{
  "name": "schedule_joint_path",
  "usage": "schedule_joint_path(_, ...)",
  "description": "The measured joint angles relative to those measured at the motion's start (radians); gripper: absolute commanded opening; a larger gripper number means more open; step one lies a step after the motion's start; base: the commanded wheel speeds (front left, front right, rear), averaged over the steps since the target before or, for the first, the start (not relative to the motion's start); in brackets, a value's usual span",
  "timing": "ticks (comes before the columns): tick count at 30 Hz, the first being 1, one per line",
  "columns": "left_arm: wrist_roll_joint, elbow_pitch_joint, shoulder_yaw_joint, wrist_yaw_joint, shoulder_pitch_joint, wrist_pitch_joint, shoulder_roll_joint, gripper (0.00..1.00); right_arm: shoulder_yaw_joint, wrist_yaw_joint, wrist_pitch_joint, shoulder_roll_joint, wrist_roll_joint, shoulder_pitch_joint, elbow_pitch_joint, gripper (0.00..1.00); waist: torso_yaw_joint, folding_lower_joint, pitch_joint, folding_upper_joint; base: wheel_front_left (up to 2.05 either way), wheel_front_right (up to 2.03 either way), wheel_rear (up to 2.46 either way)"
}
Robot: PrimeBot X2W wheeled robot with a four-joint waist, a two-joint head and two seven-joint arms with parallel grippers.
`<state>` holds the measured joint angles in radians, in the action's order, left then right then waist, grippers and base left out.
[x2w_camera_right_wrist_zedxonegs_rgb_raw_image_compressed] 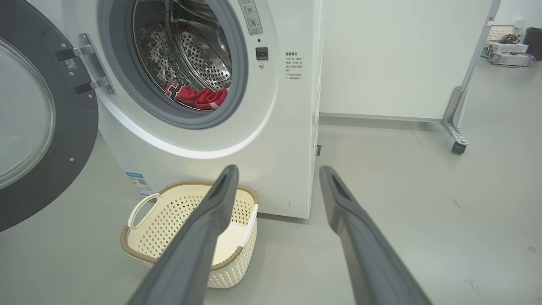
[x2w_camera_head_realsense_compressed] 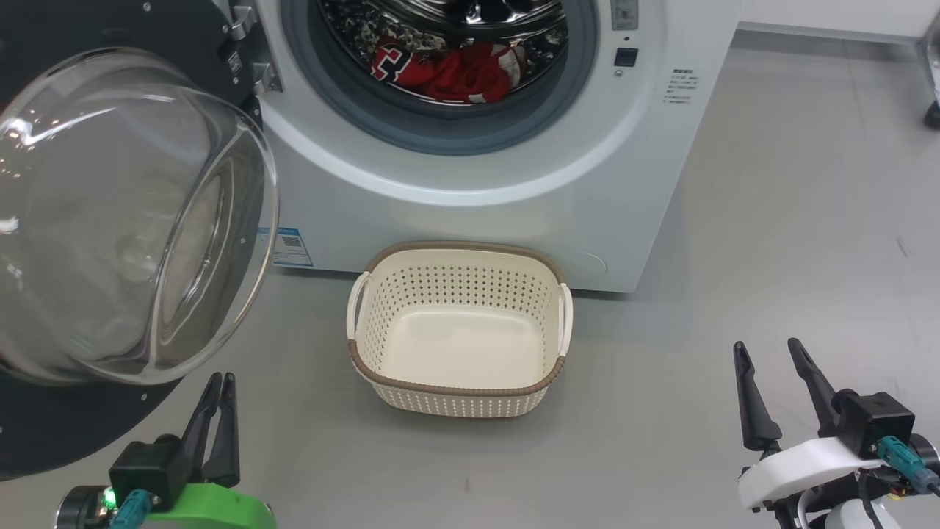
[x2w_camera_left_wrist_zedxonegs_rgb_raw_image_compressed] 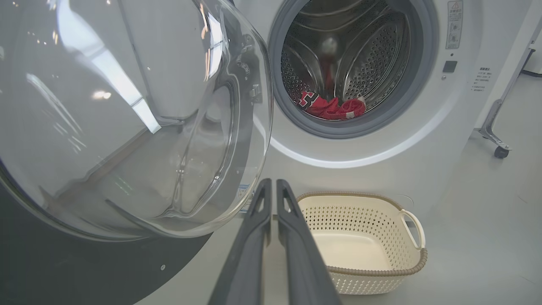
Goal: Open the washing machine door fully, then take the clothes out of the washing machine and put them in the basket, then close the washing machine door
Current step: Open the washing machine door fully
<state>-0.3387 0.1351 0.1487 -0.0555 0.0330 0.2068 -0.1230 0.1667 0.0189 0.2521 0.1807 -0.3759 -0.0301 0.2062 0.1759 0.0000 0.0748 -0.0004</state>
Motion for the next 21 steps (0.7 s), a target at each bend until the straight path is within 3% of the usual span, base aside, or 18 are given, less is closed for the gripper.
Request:
schedule_joint_path(3,0.005,-0.007,0.006,0.000,0.010,-0.003,0.002,0.47,0.002,0.000,0.000,0.000,0.000,-0.001,0.001,1.00,-0.029,0.0000,-0.010,0.0000,0.00,0.00,0.00)
schedule_joint_path(5,0.005,-0.011,0.006,-0.001,0.015,-0.005,0.003,0.86,0.004,0.000,0.000,0.000,0.000,-0.002,0.001,1.00,-0.048,0.0000,-0.016,0.0000,0.00,0.00,0.00)
schedule_joint_path(6,0.005,-0.014,0.006,-0.001,0.017,-0.005,0.003,1.00,0.005,0.000,0.000,0.000,0.000,-0.003,0.001,1.00,-0.057,0.0000,-0.019,0.0000,0.00,0.00,0.00)
schedule_joint_path(21,0.018,-0.038,0.008,-0.019,0.041,-0.032,0.007,1.00,0.007,0.000,-0.002,0.001,0.001,-0.020,-0.024,1.00,-0.169,0.0000,-0.042,0.0000,0.00,0.00,0.00)
